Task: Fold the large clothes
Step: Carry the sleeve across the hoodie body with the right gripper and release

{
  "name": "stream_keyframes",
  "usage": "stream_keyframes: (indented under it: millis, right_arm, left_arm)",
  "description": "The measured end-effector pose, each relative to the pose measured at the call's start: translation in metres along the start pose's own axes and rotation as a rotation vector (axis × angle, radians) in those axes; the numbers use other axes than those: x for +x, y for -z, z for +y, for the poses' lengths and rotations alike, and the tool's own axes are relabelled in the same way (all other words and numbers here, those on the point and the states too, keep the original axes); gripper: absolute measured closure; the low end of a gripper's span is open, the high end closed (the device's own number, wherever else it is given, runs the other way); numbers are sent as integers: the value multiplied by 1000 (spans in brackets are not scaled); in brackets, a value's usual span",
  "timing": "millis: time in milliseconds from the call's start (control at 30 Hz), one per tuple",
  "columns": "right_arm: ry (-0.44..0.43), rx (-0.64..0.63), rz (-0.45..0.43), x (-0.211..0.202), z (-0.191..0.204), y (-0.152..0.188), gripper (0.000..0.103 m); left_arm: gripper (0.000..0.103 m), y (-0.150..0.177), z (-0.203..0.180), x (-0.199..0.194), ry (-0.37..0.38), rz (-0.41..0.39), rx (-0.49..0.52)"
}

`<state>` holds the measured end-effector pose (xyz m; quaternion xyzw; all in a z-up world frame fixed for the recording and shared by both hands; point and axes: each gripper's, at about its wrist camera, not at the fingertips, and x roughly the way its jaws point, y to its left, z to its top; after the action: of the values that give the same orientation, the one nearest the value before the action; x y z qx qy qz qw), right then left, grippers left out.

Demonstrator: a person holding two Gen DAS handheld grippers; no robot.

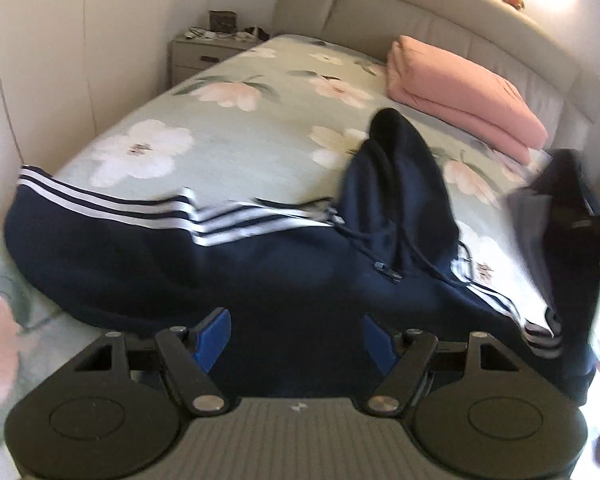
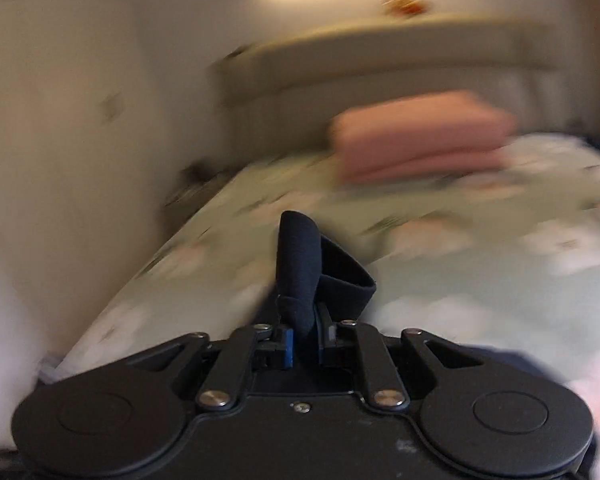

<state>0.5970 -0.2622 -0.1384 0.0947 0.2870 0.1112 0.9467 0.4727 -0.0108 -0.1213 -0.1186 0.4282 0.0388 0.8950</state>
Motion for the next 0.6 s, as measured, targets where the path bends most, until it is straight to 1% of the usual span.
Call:
stream_keyframes:
  millis: [33, 67, 100, 133, 167, 200, 267, 333, 400, 433, 467, 500, 533, 567, 600]
  right_arm:
    - [-35, -41, 65, 16, 21, 10, 67]
    - [-47, -77, 131, 29, 37, 19, 47]
    - [-62, -100, 185, 36, 48, 30, 45]
    - [-91, -110, 223, 38, 52, 42, 46]
    - [-109, -110, 253, 36, 52, 52, 46]
    - [-103, -104, 276, 29, 50, 63, 46]
    - [-38, -85, 314, 15, 38, 81, 44]
    - [42, -31, 357, 5, 15, 90, 44]
    - [107, 36, 382, -3, -5, 94, 44]
    - [135, 63, 392, -9, -13, 97, 44]
    - [158, 81, 395, -16, -20, 99, 44]
    - [181, 99, 392, -18, -27, 104, 44]
    - [193, 110, 386, -22, -25, 104, 44]
    - [204, 123, 379, -24, -23, 104, 44]
    - [211, 130, 377, -32, -28, 109, 44]
  left_arm:
    - [28, -2, 10, 1, -4, 0, 3]
    - [28, -3, 19, 3, -10, 3, 9]
    - [28, -3, 26, 6, -11, 10, 16]
    - [28, -4, 36, 10, -3, 18, 20]
    - [27, -5, 42, 15, 6, 26, 22]
    - [26, -6, 47, 21, 23, 39, 27]
    - [26, -6, 54, 34, 74, 67, 39]
    - [26, -10, 53, 57, 168, 115, 43]
    - [26, -12, 47, 82, 242, 175, 33]
    - [27, -12, 45, 92, 261, 200, 26]
    - [29, -11, 43, 100, 254, 217, 18]
    - [29, -12, 43, 105, 232, 224, 10]
    - [27, -12, 45, 109, 223, 227, 1]
    - [26, -11, 45, 112, 230, 233, -7]
    - [21, -10, 46, 120, 264, 265, -24]
